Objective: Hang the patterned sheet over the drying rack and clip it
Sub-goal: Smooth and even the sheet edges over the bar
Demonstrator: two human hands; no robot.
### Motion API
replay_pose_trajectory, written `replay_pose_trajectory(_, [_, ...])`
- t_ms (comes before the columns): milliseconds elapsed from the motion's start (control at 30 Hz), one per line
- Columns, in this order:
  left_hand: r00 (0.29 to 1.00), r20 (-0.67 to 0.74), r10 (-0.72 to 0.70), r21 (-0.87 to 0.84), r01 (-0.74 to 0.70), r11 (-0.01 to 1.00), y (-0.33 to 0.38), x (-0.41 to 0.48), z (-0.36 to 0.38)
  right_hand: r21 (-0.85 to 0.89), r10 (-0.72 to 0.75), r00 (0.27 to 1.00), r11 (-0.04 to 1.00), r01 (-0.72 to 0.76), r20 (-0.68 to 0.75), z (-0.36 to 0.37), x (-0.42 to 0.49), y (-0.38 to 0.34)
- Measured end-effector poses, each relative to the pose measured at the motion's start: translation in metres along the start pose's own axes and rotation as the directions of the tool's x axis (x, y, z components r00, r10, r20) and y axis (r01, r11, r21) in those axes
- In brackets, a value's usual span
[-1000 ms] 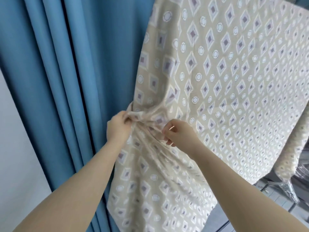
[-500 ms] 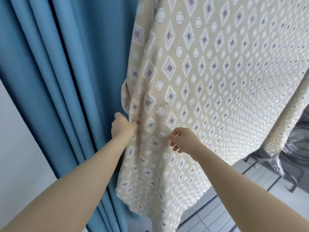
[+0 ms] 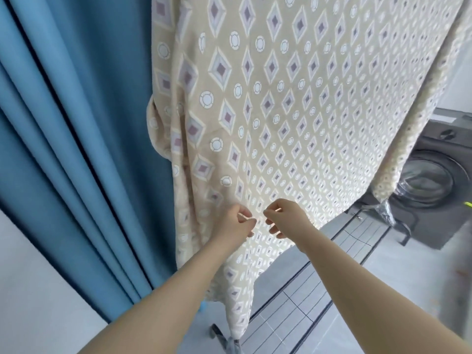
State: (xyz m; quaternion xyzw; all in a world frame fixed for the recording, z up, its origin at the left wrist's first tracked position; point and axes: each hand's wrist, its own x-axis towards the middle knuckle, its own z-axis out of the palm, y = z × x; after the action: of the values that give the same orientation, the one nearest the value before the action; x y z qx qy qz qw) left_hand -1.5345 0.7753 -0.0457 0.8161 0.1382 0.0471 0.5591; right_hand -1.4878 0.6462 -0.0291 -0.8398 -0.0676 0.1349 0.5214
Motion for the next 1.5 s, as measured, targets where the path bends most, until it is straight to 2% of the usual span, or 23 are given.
replay_pose_trajectory(267, [0.972,0.222,-0.076,0.059,0.064,0.996,-0.005,0.025,0.051,0.103,0.211,0.963,0.975,-0.196,-0.167,-0.030,-0.006,0.049])
replay_pose_trajectory(567, [0.918,0.386,-0.090,0.034,0.084,0.996,0.001,0.046,0.128,0.224,0.352,0.895,0.928,-0.297,-0.274,-0.070,-0.012,0.102])
replay_pose_trajectory(733, [0.900,0.430,-0.072,0.051,0.055,0.997,0.024,0.068,0.181,0.274,0.382,0.864,0.914,-0.300,-0.328,-0.118,0.004,0.131])
replay_pose_trajectory(900, [0.893,0.448,-0.034,0.069,0.004,0.998,0.064,0.109,0.263,0.317,0.381,0.864,0.906,-0.279,-0.329,-0.190,0.044,0.164])
replay_pose_trajectory(1167, [0.886,0.462,0.025,0.026,-0.041,0.999,0.169,0.174,0.432,0.379,0.386,0.853,0.892,-0.248,-0.352,-0.367,0.110,0.210])
replay_pose_trajectory(1333, [0.907,0.421,0.026,0.017,-0.036,0.999,0.205,0.205,0.499,0.376,0.375,0.858,0.896,-0.237,-0.351,-0.448,0.140,0.234])
replay_pose_trajectory(1500, [0.907,0.412,0.089,0.041,-0.116,0.992,0.246,0.258,0.553,0.408,0.340,0.862,0.896,-0.175,-0.376,-0.519,0.181,0.242])
